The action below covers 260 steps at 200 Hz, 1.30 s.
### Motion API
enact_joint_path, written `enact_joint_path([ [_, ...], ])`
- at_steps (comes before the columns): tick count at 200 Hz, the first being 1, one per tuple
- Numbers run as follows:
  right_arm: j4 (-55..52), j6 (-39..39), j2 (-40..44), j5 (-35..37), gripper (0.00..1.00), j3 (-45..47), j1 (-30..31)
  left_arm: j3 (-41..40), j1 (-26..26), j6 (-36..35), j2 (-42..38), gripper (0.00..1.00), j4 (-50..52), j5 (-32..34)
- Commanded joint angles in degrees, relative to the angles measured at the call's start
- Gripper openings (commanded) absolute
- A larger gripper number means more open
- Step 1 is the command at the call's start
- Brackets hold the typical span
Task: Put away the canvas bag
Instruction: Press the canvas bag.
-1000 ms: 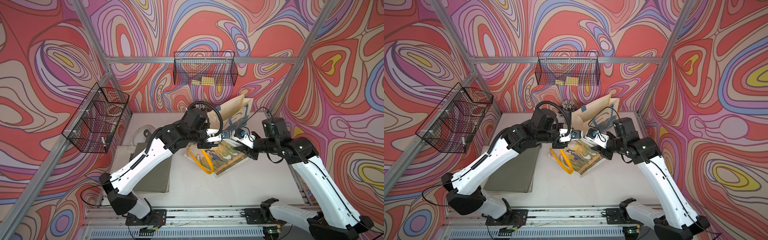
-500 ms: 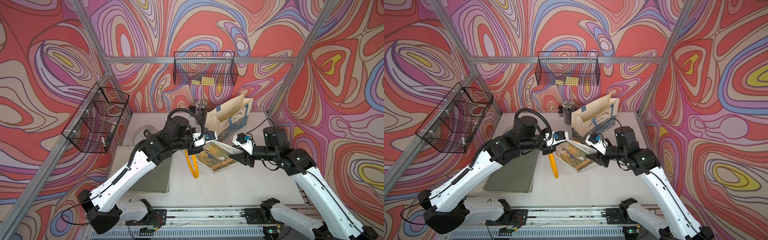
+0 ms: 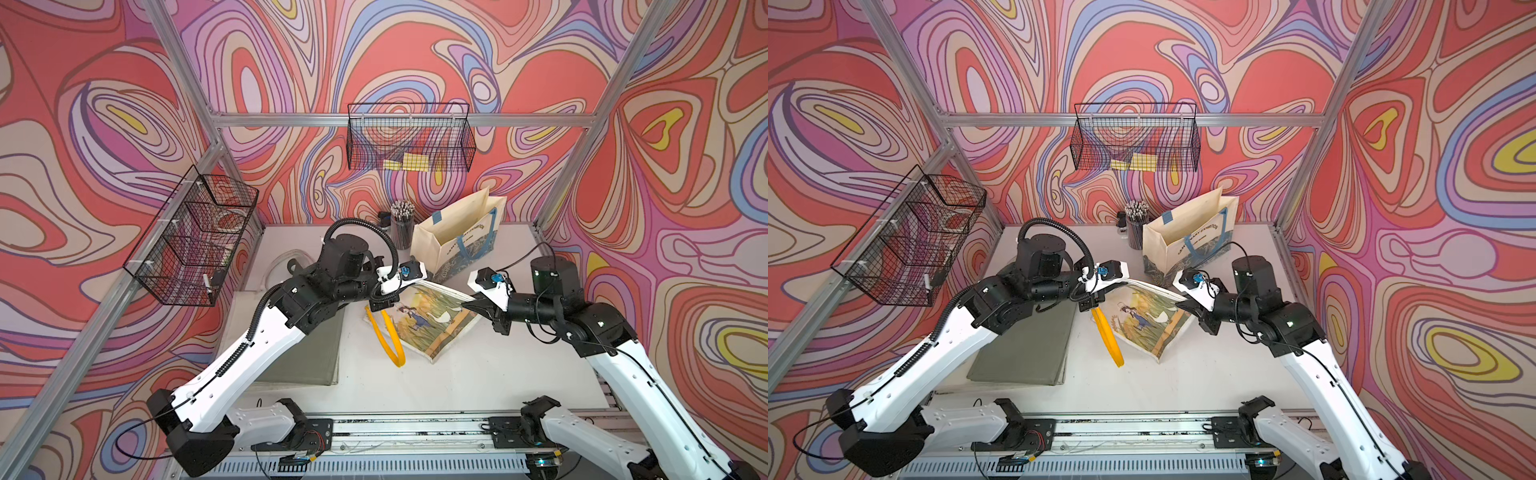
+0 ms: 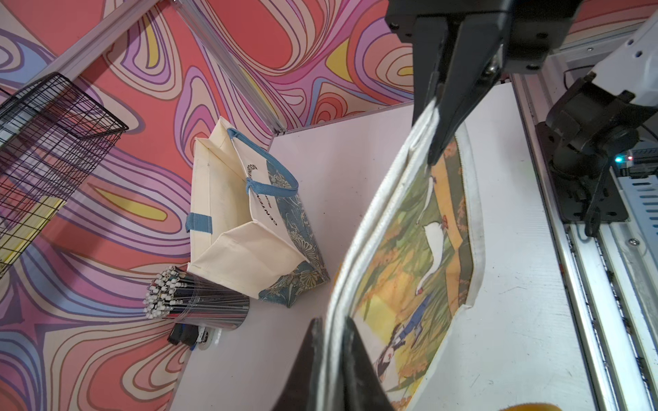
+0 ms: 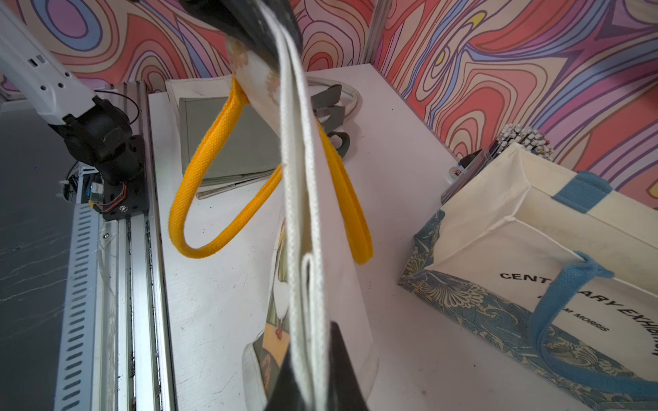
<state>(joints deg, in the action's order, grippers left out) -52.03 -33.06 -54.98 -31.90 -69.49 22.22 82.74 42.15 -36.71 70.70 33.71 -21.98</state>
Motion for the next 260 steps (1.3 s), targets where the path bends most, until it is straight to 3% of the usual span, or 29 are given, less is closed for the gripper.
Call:
enact_joint_path([
  [1, -4.0, -3.2, -2.1, 2.3, 0.0, -5.6, 0.0, 4.9, 1.0, -2.1, 0.0, 0.6, 2.6, -1.5],
  [17, -7.7, -5.0, -4.4, 3.1, 0.0, -9.8, 0.0, 7.1, 4.5, -4.5, 0.9, 0.69, 4.4, 3.1],
  [55, -10.7, -7.8, -7.8, 3.0, 0.0, -15.3, 0.0, 14.5, 10.6, -7.9, 7.7, 0.74, 9.9, 10.5],
  [117, -10.1, -8.9, -8.6, 1.4, 0.0, -16.9, 0.0, 19.9, 11.9, -9.0, 17.1, 0.76, 9.6, 16.0],
  [129, -9.5, -8.8, -8.4, 1.1, 0.0, -16.8, 0.0, 21.2, 11.9, -8.3, 18.6, 0.71, 10.3, 15.9],
  [145, -8.8, -8.5, -8.1, 0.7, 0.0, -16.3, 0.0, 22.0, 11.9, -8.0, 19.8, 0.57, 10.9, 15.8],
  [174, -6.1, -6.9, -7.0, -0.8, 0.0, -13.6, 0.0, 20.0, 11.9, -7.2, 19.2, 0.13, 8.7, 15.0],
  [187, -5.2, -6.1, -6.7, -1.8, 0.0, -12.7, 0.0, 18.6, 11.8, -7.2, 18.5, 0.0, 7.2, 15.0],
  [198, -4.5, -5.1, -6.6, -2.2, 0.0, -12.0, 0.0, 18.0, 11.7, -7.5, 18.0, 0.0, 6.9, 15.2],
  [215, -2.8, -2.9, -5.8, -2.3, 0.2, -10.1, 0.0, 17.3, 11.4, -7.4, 17.2, 0.0, 6.8, 14.7],
  [234, -0.5, -0.3, -4.3, -2.4, 0.35, -6.9, 0.0, 14.9, 10.5, -6.3, 14.5, 0.0, 4.6, 12.7],
  [260, 6.0, 4.7, -0.5, -6.4, 0.54, -0.1, 0.0, 8.4, 7.0, -3.6, 8.5, 0.0, -1.9, 3.8],
])
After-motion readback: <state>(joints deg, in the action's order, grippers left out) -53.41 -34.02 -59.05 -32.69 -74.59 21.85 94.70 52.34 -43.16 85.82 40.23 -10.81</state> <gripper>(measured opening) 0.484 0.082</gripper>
